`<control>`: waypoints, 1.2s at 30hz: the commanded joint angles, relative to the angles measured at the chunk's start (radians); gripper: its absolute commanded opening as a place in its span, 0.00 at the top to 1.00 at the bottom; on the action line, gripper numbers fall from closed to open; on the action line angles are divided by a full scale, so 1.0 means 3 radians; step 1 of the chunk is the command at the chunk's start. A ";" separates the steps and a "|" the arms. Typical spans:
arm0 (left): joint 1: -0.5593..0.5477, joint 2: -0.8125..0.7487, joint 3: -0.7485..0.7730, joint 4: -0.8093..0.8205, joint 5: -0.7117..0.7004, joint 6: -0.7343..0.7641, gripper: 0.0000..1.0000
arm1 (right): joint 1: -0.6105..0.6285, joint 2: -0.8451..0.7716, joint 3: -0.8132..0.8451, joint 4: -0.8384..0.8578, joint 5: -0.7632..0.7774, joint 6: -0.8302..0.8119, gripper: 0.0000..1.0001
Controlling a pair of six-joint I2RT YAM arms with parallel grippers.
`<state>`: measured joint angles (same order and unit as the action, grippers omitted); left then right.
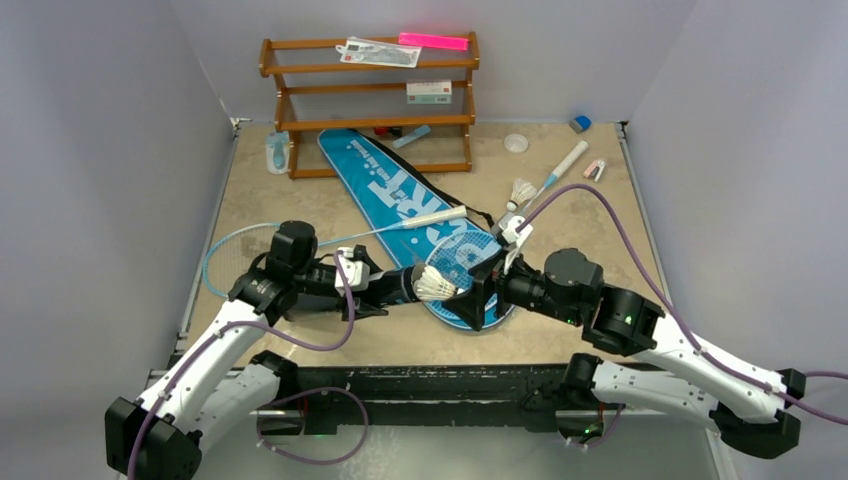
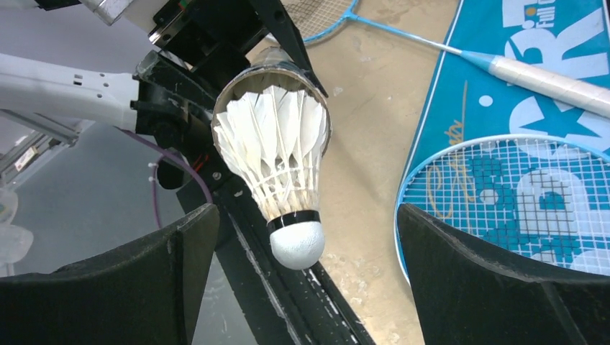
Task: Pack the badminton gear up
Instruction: Place the shuttlecock at the shuttle tube.
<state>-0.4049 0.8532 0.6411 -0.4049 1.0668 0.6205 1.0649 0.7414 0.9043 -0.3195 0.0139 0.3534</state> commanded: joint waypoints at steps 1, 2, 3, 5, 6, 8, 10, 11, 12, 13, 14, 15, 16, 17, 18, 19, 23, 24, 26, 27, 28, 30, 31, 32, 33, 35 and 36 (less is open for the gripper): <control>0.0025 -0.0064 -0.0015 0.0126 0.0131 -0.0033 0.72 | -0.0003 -0.0179 -0.0133 0.0215 -0.0041 0.0112 0.08; 0.0025 -0.0060 -0.0015 0.0118 0.0131 -0.0033 0.72 | -0.0002 -0.0203 -0.0161 0.0263 -0.0041 0.0125 0.11; 0.0025 -0.0062 -0.0015 0.0118 0.0131 -0.0032 0.72 | -0.0003 -0.0208 -0.0177 0.0299 -0.0094 0.0137 0.13; 0.0025 -0.0062 -0.0015 0.0112 0.0131 -0.0032 0.72 | -0.0002 -0.0183 -0.0168 0.0320 -0.0139 0.0154 0.14; 0.0025 -0.0066 -0.0015 0.0101 0.0129 -0.0022 0.72 | -0.0003 -0.0150 -0.0149 0.0301 -0.0158 0.0161 0.14; 0.0025 -0.0076 -0.0015 0.0092 0.0131 -0.0018 0.72 | -0.0003 -0.0055 -0.0087 0.0215 -0.0192 0.0161 0.14; 0.0025 -0.0088 -0.0015 0.0089 0.0123 -0.0018 0.73 | -0.0003 -0.0006 -0.0036 0.0116 -0.0213 0.0158 0.14; 0.0025 -0.0088 -0.0015 0.0086 0.0123 -0.0015 0.72 | -0.0006 -0.0005 -0.0028 0.0097 -0.0228 0.0157 0.15; 0.0025 -0.0092 -0.0015 0.0082 0.0125 -0.0011 0.73 | -0.0004 -0.0014 -0.0039 0.0101 -0.0238 0.0163 0.17; 0.0025 -0.0100 -0.0015 0.0078 0.0120 -0.0009 0.73 | -0.0002 -0.0039 -0.0060 0.0118 -0.0244 0.0177 0.19; 0.0025 -0.0108 -0.0015 0.0077 0.0119 -0.0012 0.73 | -0.0004 -0.0061 -0.0081 0.0139 -0.0246 0.0188 0.20; 0.0025 -0.0114 -0.0015 0.0077 0.0118 -0.0013 0.73 | -0.0002 -0.0079 -0.0099 0.0149 -0.0239 0.0194 0.23; 0.0025 -0.0117 -0.0015 0.0077 0.0118 -0.0013 0.73 | -0.0002 -0.0097 -0.0111 0.0152 -0.0234 0.0205 0.26; 0.0025 -0.0115 -0.0015 0.0080 0.0118 -0.0013 0.73 | -0.0002 -0.0108 -0.0123 0.0157 -0.0231 0.0213 0.30; 0.0025 -0.0110 -0.0015 0.0077 0.0123 -0.0010 0.73 | -0.0004 -0.0114 -0.0130 0.0160 -0.0231 0.0217 0.32; 0.0025 -0.0107 -0.0015 0.0077 0.0121 -0.0009 0.73 | -0.0002 -0.0119 -0.0130 0.0153 -0.0226 0.0220 0.33; 0.0025 -0.0089 -0.0010 0.0058 0.0140 0.0001 0.73 | -0.0003 -0.0118 -0.0112 0.0150 -0.0230 0.0222 0.45; 0.0025 -0.0088 -0.0007 0.0053 0.0138 0.0005 0.73 | -0.0002 -0.0115 -0.0106 0.0147 -0.0239 0.0218 0.46; 0.0025 -0.0084 -0.0002 0.0036 0.0137 0.0021 0.73 | -0.0006 -0.0110 -0.0088 0.0144 -0.0259 0.0223 0.49; 0.0025 -0.0087 -0.0001 0.0035 0.0138 0.0023 0.73 | -0.0004 -0.0105 -0.0081 0.0144 -0.0265 0.0223 0.52; 0.0025 -0.0083 -0.0002 0.0034 0.0139 0.0023 0.73 | -0.0001 -0.0100 -0.0071 0.0140 -0.0271 0.0220 0.55; 0.0025 -0.0085 -0.0005 0.0027 0.0135 0.0029 0.73 | -0.0005 -0.0082 -0.0048 0.0132 -0.0276 0.0215 0.62; 0.0025 -0.0079 -0.0005 0.0021 0.0135 0.0040 0.73 | -0.0002 -0.0074 -0.0033 0.0126 -0.0281 0.0213 0.66; 0.0025 -0.0068 -0.0005 0.0009 0.0129 0.0052 0.73 | -0.0006 -0.0065 -0.0017 0.0117 -0.0289 0.0209 0.69; 0.0025 -0.0056 -0.0001 -0.0012 0.0118 0.0068 0.73 | -0.0005 -0.0052 0.0005 0.0114 -0.0298 0.0203 0.71; 0.0025 -0.0037 0.0021 -0.0091 0.0115 0.0139 0.73 | -0.0001 -0.0020 0.0038 0.0093 -0.0324 0.0198 0.75; 0.0025 -0.0024 0.0034 -0.0128 0.0129 0.0181 0.73 | -0.0005 0.0003 0.0061 0.0070 -0.0327 0.0193 0.77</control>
<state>-0.4049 0.8391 0.6411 -0.4206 1.0668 0.6262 1.0649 0.7254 0.8612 -0.3027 -0.0582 0.4187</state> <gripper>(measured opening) 0.647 0.329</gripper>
